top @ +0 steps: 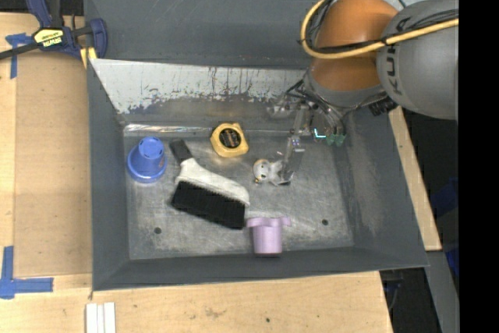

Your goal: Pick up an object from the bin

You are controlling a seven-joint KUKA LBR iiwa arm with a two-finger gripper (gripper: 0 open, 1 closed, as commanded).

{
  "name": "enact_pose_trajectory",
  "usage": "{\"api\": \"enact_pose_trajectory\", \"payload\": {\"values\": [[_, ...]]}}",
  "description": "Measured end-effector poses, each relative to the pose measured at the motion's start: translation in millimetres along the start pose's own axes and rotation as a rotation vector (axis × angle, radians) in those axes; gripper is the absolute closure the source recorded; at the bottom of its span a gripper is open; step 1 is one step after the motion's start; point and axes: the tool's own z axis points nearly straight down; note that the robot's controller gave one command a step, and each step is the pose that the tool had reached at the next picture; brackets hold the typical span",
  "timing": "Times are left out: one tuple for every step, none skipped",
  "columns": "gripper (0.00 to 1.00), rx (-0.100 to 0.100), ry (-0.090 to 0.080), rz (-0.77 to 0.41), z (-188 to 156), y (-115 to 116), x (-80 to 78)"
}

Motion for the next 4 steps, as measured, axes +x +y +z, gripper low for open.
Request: {"api": "enact_pose_trajectory", "payload": {"values": [[0.0,0.0,-0.008,0.0,-4,0,-2.0],[1.0,-0.004,0.006,0.232,40,-8,3.7],[1.0,-0.003,0.006,0.232,40,-8,3.7],[1.0,-0.001,-0.002,0.237,-8,-10,8.4]]}}
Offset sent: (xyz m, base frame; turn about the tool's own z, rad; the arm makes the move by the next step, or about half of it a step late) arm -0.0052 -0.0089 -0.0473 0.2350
